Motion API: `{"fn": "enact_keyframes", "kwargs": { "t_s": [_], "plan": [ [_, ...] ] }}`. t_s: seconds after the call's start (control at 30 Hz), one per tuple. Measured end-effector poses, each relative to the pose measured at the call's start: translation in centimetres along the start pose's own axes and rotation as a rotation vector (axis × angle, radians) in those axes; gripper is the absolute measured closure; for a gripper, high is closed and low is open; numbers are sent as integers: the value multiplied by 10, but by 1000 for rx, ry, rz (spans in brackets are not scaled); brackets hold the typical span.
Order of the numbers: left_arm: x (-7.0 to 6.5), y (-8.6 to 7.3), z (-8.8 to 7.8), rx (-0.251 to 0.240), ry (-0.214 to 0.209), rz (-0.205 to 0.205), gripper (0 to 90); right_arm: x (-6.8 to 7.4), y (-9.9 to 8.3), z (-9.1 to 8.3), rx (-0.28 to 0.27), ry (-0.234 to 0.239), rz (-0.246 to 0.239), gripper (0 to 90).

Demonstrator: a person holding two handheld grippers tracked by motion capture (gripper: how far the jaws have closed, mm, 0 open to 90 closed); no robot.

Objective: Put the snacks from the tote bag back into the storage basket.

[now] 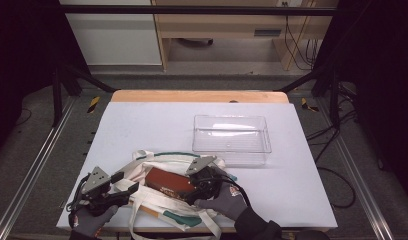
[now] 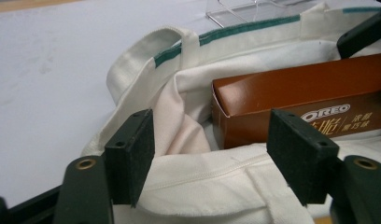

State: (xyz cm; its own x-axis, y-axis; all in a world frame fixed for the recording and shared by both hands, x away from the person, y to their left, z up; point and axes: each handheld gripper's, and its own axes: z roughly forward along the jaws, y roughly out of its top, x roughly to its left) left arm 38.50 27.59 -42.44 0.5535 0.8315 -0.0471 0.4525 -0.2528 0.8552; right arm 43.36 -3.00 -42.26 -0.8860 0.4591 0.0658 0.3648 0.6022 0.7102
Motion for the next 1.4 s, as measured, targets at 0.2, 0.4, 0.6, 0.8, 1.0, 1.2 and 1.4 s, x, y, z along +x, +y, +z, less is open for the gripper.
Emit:
{"fn": "enact_keyframes", "kwargs": {
  "t_s": [0.2, 0.4, 0.6, 0.8, 1.0, 1.2, 1.4],
  "plan": [
    [-3, 7, -5, -30, 6, 4, 274, -1, 1, 7, 48, 15, 12, 321],
    [-1, 8, -1, -29, 16, 11, 274, 1, 3, 17, 81, -7, 2, 391],
    [0, 8, 1, -27, 21, 13, 271, -1, 4, 18, 101, 14, 0, 426],
    [2, 9, -3, -59, 20, -1, 269, -1, 5, 13, 86, 23, -3, 434],
    [1, 12, -9, -100, 25, -16, 270, -3, 5, -2, 43, 34, 12, 435],
    [4, 11, -12, -111, 24, -26, 269, -7, 9, -26, -12, 37, 8, 435],
    [4, 7, -9, -92, 23, -21, 270, -8, 15, -50, -81, 14, 1, 435]
  ]
}}
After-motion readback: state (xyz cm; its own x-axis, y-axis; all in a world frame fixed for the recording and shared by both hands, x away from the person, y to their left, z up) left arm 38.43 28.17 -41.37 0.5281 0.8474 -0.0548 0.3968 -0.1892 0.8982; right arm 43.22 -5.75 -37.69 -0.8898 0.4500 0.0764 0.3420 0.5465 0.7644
